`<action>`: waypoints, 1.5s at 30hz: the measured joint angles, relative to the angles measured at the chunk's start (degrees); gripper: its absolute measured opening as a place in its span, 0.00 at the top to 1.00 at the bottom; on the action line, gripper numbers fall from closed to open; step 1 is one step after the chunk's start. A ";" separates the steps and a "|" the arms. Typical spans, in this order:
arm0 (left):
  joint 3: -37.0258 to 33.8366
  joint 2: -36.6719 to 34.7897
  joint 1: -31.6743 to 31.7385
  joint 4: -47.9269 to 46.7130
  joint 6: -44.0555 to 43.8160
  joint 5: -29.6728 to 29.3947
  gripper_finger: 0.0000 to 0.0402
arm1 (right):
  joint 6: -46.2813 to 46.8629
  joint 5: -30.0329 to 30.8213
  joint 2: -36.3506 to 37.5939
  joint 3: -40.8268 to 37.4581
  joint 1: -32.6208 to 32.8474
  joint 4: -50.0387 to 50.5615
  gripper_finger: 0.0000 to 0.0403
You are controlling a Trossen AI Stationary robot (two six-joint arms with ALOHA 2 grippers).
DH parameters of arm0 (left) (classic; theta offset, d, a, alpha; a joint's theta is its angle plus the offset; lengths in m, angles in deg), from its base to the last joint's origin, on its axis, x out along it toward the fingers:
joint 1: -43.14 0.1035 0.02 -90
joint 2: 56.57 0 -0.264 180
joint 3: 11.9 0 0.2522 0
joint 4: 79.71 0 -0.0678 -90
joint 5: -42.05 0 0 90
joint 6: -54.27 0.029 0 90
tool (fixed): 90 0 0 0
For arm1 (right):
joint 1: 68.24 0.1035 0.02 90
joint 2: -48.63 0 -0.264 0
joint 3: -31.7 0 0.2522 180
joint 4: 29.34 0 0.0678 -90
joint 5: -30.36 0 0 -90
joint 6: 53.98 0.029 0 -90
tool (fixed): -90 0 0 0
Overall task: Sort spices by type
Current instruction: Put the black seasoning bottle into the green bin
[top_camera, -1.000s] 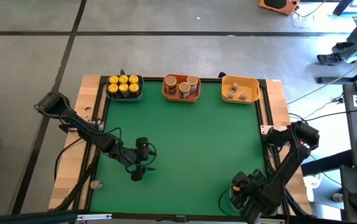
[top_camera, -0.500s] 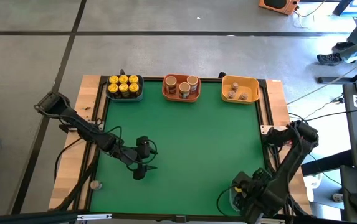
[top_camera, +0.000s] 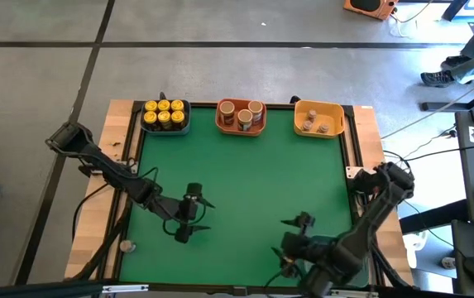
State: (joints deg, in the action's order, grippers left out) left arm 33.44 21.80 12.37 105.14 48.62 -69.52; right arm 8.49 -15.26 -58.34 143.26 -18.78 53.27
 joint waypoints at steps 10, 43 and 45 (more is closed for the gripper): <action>1.73 -0.98 -0.08 -3.42 4.54 0.17 0.20 | -11.34 6.66 -8.32 -0.09 -8.45 -0.18 0.01; 20.41 3.93 -39.10 -72.11 -74.26 23.70 0.21 | -18.75 9.06 -12.55 -0.07 -18.41 -3.32 0.01; 20.39 5.20 -40.12 -72.11 -75.20 23.72 0.21 | -18.73 9.10 -12.55 -0.07 -18.41 -3.36 0.01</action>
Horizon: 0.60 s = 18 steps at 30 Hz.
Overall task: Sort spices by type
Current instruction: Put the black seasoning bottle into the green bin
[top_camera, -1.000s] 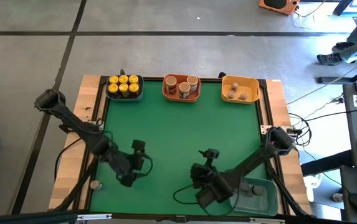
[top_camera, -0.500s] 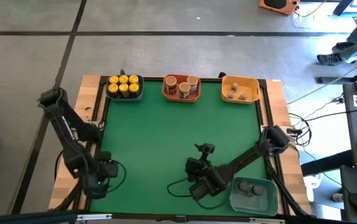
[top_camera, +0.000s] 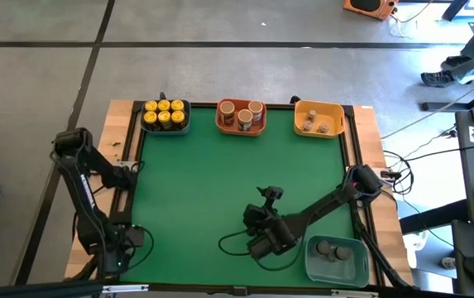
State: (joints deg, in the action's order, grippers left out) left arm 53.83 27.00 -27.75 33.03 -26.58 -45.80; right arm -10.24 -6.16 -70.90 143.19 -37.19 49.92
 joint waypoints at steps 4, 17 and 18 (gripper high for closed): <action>0.02 2.09 -0.81 0.03 -0.07 -0.48 0.21 | 0.00 0.03 0.00 0.00 0.01 -0.87 0.01; 0.02 8.46 -0.40 2.22 8.33 0.82 0.49 | -0.13 -2.03 0.00 0.00 0.02 -2.08 0.01; 0.03 8.56 -0.09 2.15 8.91 0.98 0.52 | -0.15 -2.08 0.00 0.00 0.02 -2.10 0.01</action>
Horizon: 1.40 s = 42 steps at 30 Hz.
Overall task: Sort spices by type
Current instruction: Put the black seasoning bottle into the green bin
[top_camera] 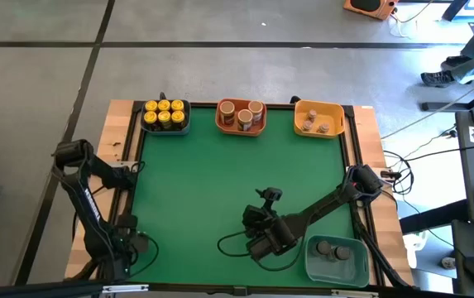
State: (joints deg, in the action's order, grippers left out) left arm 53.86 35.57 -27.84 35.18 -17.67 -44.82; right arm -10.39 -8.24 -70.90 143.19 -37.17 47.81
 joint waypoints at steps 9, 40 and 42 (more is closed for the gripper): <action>0.01 -0.17 5.29 -0.65 6.06 -0.20 0.55 | -0.26 -3.66 0.00 0.00 0.04 -0.44 0.01; 16.28 8.82 60.07 8.31 66.49 -13.03 0.54 | 14.93 -4.01 18.67 -26.68 2.67 13.49 0.01; 20.53 12.89 61.07 8.50 69.06 -12.84 0.54 | 14.82 -4.19 22.88 -31.51 2.45 7.48 0.01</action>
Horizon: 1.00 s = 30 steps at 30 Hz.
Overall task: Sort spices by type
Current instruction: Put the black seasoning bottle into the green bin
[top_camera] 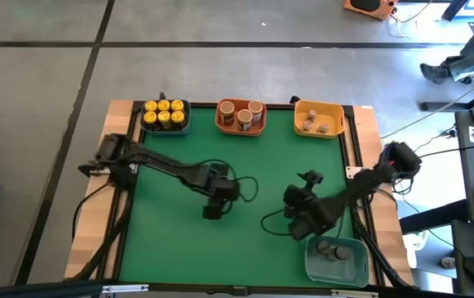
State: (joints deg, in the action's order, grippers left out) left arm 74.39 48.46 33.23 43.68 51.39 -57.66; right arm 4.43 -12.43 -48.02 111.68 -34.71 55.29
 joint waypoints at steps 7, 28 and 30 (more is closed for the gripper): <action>12.12 11.73 1.89 -1.84 6.32 0.38 0.53 | -1.93 -0.37 8.05 -13.44 -0.55 -18.04 0.01; 16.52 9.20 1.87 -7.30 11.80 0.59 0.24 | -4.64 -1.10 8.11 -17.21 -0.55 -26.89 0.01; 14.48 6.04 2.16 -7.22 11.31 0.61 0.24 | -4.70 -1.09 8.11 -17.21 -0.55 -28.99 0.01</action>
State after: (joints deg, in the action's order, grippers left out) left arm 88.87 54.50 35.39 36.46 62.70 -57.05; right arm -0.27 -13.53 -39.91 94.47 -35.27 26.30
